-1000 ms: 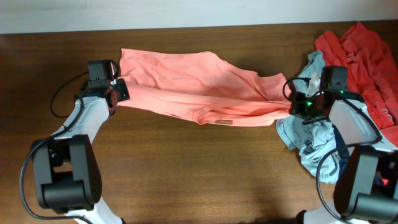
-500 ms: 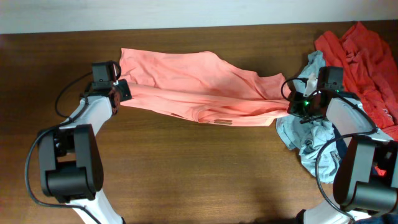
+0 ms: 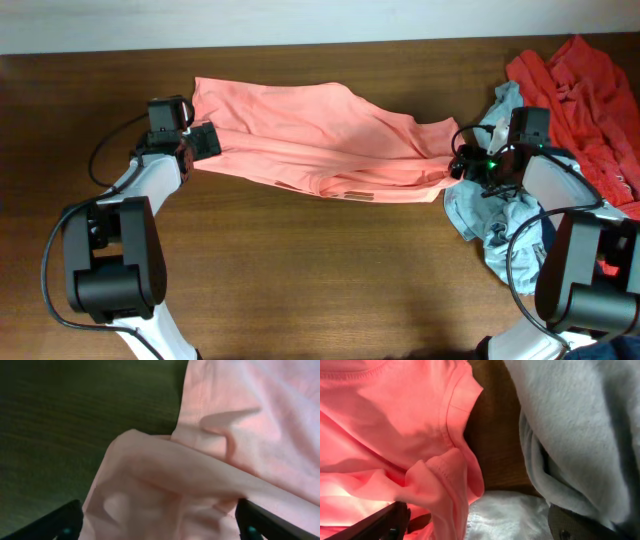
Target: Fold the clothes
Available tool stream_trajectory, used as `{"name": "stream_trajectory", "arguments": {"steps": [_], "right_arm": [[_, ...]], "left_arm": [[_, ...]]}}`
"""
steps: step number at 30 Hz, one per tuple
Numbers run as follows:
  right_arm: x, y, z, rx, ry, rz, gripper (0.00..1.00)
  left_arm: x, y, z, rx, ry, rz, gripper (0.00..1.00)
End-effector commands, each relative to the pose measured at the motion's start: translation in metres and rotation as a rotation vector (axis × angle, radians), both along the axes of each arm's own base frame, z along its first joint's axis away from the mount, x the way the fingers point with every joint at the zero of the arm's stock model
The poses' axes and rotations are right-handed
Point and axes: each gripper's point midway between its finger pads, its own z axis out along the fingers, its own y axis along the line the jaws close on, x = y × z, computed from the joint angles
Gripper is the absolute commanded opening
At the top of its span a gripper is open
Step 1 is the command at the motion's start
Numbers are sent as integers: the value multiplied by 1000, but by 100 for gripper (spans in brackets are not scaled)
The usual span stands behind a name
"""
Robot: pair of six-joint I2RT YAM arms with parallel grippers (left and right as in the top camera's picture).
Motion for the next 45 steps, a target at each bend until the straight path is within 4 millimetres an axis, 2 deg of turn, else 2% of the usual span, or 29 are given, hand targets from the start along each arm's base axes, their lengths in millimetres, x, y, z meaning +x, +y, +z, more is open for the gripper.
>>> {"name": "stream_trajectory", "arguments": {"steps": [1, 2, 3, 5, 9, 14, 15, 19, 26, 29, 36, 39, 42, 43, 45], "right_arm": [[13, -10, 15, -27, -32, 11, 93], [16, -12, 21, -32, -38, 13, 93], [22, -14, 34, -39, -51, 22, 93], [31, -15, 52, -50, -72, 37, 93], [52, -16, 93, -68, -136, 53, 93], [71, -1, 120, -94, -213, 109, 92], [73, 2, 121, -94, -219, 116, 92], [75, 12, 119, -106, -220, 135, 91], [68, 17, 114, -128, -179, 144, 91], [64, 17, 111, -125, -158, 146, 91], [62, 18, 110, -128, -151, 159, 91], [62, 18, 110, -128, -151, 159, 91], [62, 18, 110, -128, -153, 159, 91], [62, 18, 110, -128, -153, 159, 91], [62, 18, 110, -128, -150, 159, 91]], "left_arm": [[12, 5, 13, 72, -15, -67, 99], [14, 6, 17, 74, -20, -69, 99], [21, 7, 33, 75, -38, -67, 99], [30, 6, 51, 79, -58, -76, 99], [55, -10, 98, 76, -129, -206, 99], [80, -13, 144, 123, -250, -267, 99], [84, -13, 145, 135, -263, -275, 98], [96, -12, 125, 153, -266, -290, 97], [121, -14, 58, 162, -164, -333, 95], [132, -18, 37, 158, -111, -355, 95], [158, -19, 27, 154, -98, -359, 94], [160, -19, 12, 149, -78, -360, 93], [159, -20, 2, 146, -67, -362, 89], [159, -20, -3, 140, -62, -354, 81], [159, -19, -8, 126, -57, -338, 74]]}}
